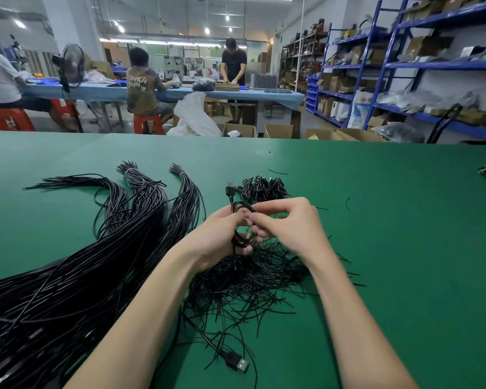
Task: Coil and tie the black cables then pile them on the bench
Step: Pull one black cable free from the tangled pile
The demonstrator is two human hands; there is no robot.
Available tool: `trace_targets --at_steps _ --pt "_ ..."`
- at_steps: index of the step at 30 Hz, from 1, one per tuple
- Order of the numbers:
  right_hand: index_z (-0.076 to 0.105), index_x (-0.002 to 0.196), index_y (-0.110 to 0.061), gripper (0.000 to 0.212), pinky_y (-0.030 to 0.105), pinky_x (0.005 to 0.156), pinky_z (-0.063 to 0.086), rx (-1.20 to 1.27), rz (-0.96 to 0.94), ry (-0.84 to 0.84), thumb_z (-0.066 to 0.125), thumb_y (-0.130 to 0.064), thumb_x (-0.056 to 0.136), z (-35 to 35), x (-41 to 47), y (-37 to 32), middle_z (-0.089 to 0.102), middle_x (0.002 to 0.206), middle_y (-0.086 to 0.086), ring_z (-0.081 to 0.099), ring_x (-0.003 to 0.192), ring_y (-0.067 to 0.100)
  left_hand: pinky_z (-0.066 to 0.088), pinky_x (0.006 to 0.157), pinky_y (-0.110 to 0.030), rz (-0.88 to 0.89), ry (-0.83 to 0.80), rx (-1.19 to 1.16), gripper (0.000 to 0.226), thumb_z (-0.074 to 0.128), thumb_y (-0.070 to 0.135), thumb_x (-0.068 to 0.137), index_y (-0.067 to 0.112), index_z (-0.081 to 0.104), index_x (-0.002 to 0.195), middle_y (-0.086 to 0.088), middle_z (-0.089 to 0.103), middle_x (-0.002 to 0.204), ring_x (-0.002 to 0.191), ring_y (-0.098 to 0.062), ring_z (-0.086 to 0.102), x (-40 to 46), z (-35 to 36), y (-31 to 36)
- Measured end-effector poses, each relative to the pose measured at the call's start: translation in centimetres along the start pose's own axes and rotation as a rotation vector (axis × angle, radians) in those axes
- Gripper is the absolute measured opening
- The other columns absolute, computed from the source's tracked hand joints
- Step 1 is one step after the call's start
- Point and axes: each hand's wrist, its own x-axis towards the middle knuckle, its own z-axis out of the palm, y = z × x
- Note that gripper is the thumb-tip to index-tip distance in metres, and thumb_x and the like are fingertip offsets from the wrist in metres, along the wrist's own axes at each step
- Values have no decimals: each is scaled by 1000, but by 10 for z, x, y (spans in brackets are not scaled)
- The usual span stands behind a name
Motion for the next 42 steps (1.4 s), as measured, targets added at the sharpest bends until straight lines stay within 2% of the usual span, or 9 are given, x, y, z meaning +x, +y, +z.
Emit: trace_targets --at_steps 7,10,14,17,26,30,35,38,42 --pt "80 77 -21 13 12 56 53 -160 94 -88 76 -21 90 -12 -2 -9 75 63 -1 73 57 8 39 60 -26 -21 -102 341 25 35 24 110 13 55 100 0 59 80 64 -11 54 -2 4 -5" --pt "80 84 -16 5 21 65 60 -30 141 -84 78 -17 89 -14 -2 -8 77 69 3 75 66 14 40 60 -25 -25 -117 390 24 35 26 110 15 53 98 5 53 75 64 -9 51 -4 3 -4" --pt "76 89 -26 29 27 72 63 35 175 -67 86 -49 75 -5 0 -10 78 73 -3 77 68 15 38 55 -22 53 -117 576 26 28 20 110 23 50 96 6 43 70 59 -6 40 -4 10 -4" --pt "75 73 -22 25 24 65 61 -24 176 42 90 -43 73 5 0 -6 76 65 -3 75 60 12 36 52 -16 140 -133 762 32 27 19 109 25 55 95 1 50 55 50 -1 36 -5 13 -4" --pt "79 75 -10 12 13 59 54 238 252 42 86 -17 81 -12 5 2 73 66 3 64 51 4 46 59 -22 -12 -132 211 17 38 28 109 16 47 102 6 49 76 62 -6 47 -2 11 -4" --pt "80 72 -12 11 23 82 59 277 310 43 88 -15 78 -20 7 3 76 73 7 65 56 10 41 54 -21 -35 -119 70 16 48 17 106 15 45 91 1 55 72 59 -9 46 1 10 -5" --pt "79 71 -11 11 32 94 56 303 347 53 88 -10 78 -17 8 5 76 71 3 68 57 11 49 56 -21 -57 -93 41 14 63 12 97 11 58 85 -7 65 77 60 -11 55 2 4 -4" --pt "79 75 -9 9 26 83 61 335 359 68 87 -8 78 -19 9 6 77 73 4 71 59 12 54 62 -18 -39 -62 59 12 71 16 91 5 74 94 -10 71 84 64 -10 61 0 0 -3" --pt "78 77 -8 10 18 69 61 421 374 129 87 -6 78 -19 7 13 79 75 4 73 62 11 49 64 -12 194 92 519 12 78 24 87 17 82 96 0 76 72 59 -3 65 1 3 -5"
